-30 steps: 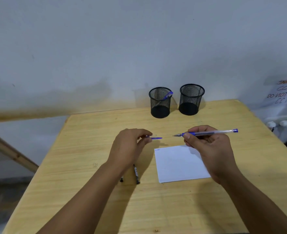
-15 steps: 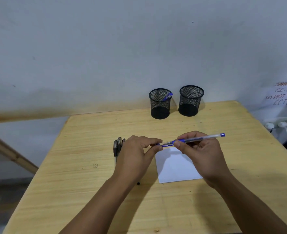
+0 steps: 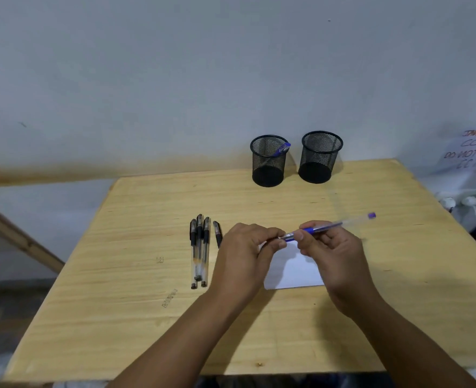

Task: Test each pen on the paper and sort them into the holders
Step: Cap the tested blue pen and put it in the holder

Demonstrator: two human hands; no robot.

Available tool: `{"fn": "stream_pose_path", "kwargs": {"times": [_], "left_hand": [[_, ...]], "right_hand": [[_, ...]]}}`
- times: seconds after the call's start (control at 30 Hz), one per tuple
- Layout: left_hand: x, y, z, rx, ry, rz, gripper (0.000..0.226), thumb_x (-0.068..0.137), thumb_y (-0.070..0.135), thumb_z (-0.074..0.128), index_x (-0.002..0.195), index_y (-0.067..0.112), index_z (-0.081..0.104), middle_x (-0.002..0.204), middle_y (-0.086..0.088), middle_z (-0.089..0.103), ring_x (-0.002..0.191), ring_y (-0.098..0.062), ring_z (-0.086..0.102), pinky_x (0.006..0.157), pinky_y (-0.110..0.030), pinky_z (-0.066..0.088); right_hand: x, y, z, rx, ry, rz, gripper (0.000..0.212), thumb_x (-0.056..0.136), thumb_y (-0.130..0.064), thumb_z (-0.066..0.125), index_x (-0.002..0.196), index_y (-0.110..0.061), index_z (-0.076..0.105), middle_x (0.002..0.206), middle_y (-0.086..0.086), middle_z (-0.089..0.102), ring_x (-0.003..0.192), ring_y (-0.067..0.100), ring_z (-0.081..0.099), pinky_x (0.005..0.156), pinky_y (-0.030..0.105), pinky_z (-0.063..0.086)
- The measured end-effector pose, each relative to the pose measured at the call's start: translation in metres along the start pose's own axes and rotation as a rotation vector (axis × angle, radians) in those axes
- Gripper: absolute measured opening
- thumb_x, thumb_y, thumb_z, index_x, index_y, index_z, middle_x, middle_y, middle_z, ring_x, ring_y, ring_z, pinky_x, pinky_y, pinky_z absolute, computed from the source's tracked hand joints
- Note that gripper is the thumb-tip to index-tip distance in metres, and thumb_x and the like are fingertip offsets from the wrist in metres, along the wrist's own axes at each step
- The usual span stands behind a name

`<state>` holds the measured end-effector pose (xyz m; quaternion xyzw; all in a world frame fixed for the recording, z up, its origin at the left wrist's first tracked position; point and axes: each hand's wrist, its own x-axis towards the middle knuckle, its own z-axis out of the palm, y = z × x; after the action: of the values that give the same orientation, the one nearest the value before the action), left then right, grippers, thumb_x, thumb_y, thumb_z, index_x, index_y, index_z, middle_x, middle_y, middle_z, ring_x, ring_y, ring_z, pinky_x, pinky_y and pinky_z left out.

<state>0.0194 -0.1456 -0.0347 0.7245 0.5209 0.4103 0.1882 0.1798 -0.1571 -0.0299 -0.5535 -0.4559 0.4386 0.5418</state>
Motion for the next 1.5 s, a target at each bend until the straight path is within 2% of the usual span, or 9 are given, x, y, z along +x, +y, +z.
{"fn": "stream_pose_path", "kwargs": {"times": [0.13, 0.3, 0.43, 0.53, 0.63, 0.83, 1.0, 1.13, 1.5], "left_hand": [[0.001, 0.013, 0.013, -0.168, -0.050, -0.163, 0.015, 0.084, 0.028, 0.075, 0.099, 0.029, 0.078, 0.092, 0.029, 0.071, 0.086, 0.006, 0.060, 0.076, -0.011, 0.043], [0.026, -0.001, 0.007, -0.111, -0.168, -0.195, 0.037, 0.082, 0.041, 0.076, 0.117, 0.031, 0.071, 0.100, 0.019, 0.073, 0.084, 0.017, 0.055, 0.070, -0.002, 0.038], [0.066, -0.037, -0.015, -0.092, -0.179, -0.334, 0.034, 0.083, 0.040, 0.075, 0.115, 0.030, 0.071, 0.103, 0.016, 0.071, 0.087, 0.001, 0.056, 0.066, -0.004, 0.039], [0.101, -0.061, -0.026, -0.026, -0.200, -0.371, 0.048, 0.078, 0.045, 0.079, 0.121, 0.028, 0.067, 0.108, 0.012, 0.069, 0.091, -0.002, 0.059, 0.072, -0.014, 0.042], [0.133, -0.072, -0.022, -0.021, -0.216, -0.415, 0.069, 0.073, 0.046, 0.082, 0.133, 0.022, 0.058, 0.119, 0.007, 0.065, 0.097, -0.005, 0.060, 0.079, -0.020, 0.044], [0.163, -0.074, 0.008, -0.016, -0.276, -0.432, 0.101, 0.069, 0.045, 0.085, 0.150, 0.014, 0.033, 0.143, -0.005, 0.051, 0.128, -0.020, 0.050, 0.102, -0.032, 0.042], [0.176, -0.075, 0.022, -0.024, -0.245, -0.369, 0.086, 0.065, 0.046, 0.087, 0.136, 0.018, 0.049, 0.121, 0.002, 0.062, 0.104, -0.009, 0.059, 0.078, -0.017, 0.044], [0.185, -0.084, 0.030, -0.035, -0.169, -0.373, 0.083, 0.060, 0.048, 0.088, 0.129, 0.018, 0.056, 0.120, 0.002, 0.067, 0.106, -0.013, 0.063, 0.089, -0.029, 0.052], [0.188, -0.091, 0.028, 0.006, -0.175, -0.345, 0.074, 0.069, 0.043, 0.085, 0.131, 0.017, 0.054, 0.111, 0.001, 0.067, 0.094, -0.011, 0.062, 0.075, -0.021, 0.045]], "right_hand": [[0.012, 0.002, -0.005, 0.178, 0.012, 0.115, 0.018, 0.078, -0.017, 0.076, 0.095, -0.013, 0.073, 0.089, 0.008, 0.077, 0.080, 0.019, 0.069, 0.075, 0.033, 0.053], [0.046, -0.013, -0.009, 0.258, 0.078, 0.106, 0.007, 0.085, -0.008, 0.071, 0.090, -0.011, 0.070, 0.079, 0.009, 0.072, 0.072, 0.020, 0.067, 0.076, 0.033, 0.055], [0.087, -0.039, -0.028, -0.057, 0.103, -0.062, 0.009, 0.086, -0.011, 0.071, 0.083, -0.019, 0.072, 0.067, 0.009, 0.063, 0.059, 0.019, 0.054, 0.069, 0.037, 0.053], [0.120, -0.056, -0.039, -0.335, 0.120, -0.163, 0.007, 0.083, -0.023, 0.072, 0.078, -0.028, 0.074, 0.071, -0.001, 0.067, 0.063, 0.022, 0.063, 0.076, 0.045, 0.057], [0.146, -0.077, -0.040, -0.593, 0.086, -0.230, 0.007, 0.086, -0.030, 0.068, 0.087, -0.027, 0.075, 0.085, -0.001, 0.072, 0.080, 0.025, 0.070, 0.075, 0.035, 0.053], [0.188, -0.106, -0.014, -0.963, -0.054, -0.436, 0.021, 0.093, -0.019, 0.058, 0.100, -0.011, 0.075, 0.102, 0.008, 0.072, 0.090, 0.019, 0.059, 0.076, 0.026, 0.042], [0.221, -0.113, 0.017, -1.125, -0.176, -0.504, 0.023, 0.092, -0.019, 0.056, 0.101, -0.009, 0.076, 0.103, 0.012, 0.072, 0.095, 0.026, 0.063, 0.076, 0.030, 0.045], [0.235, -0.106, 0.039, -1.242, -0.288, -0.491, 0.024, 0.089, -0.017, 0.057, 0.100, -0.009, 0.076, 0.101, 0.016, 0.073, 0.094, 0.031, 0.065, 0.080, 0.037, 0.054], [0.244, -0.083, 0.049, -1.287, -0.341, -0.481, 0.028, 0.090, -0.031, 0.059, 0.108, -0.014, 0.073, 0.106, 0.013, 0.070, 0.097, 0.031, 0.062, 0.075, 0.034, 0.047]]}}
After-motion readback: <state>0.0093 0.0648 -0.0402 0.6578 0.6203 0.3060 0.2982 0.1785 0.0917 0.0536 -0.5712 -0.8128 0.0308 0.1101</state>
